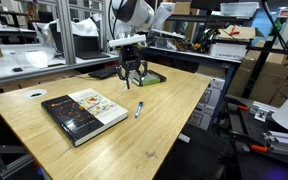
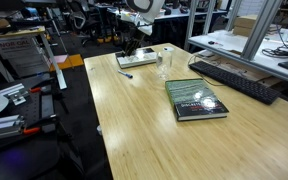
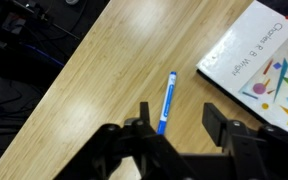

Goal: Take the blue marker out of the glass

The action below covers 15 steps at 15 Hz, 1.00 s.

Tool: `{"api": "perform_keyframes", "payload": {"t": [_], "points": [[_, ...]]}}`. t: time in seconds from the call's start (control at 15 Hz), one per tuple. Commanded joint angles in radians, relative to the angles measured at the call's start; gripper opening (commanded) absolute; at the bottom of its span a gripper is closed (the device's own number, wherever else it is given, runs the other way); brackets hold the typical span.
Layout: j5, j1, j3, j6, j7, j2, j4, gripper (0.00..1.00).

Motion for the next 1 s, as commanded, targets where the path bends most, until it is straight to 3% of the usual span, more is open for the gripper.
{"api": "perform_keyframes", "payload": {"t": [0.0,0.07,0.2,0.93], "points": [[0.016,-0.018,-0.002,-0.047,-0.054,-0.013,0.020,0.88],[0.019,-0.026,-0.004,-0.054,-0.068,-0.022,0.021,0.95],[0.026,-0.044,-0.012,-0.061,-0.096,-0.049,0.018,1.00],[-0.046,-0.011,-0.095,0.259,-0.012,-0.331,-0.209,1.00]]}}
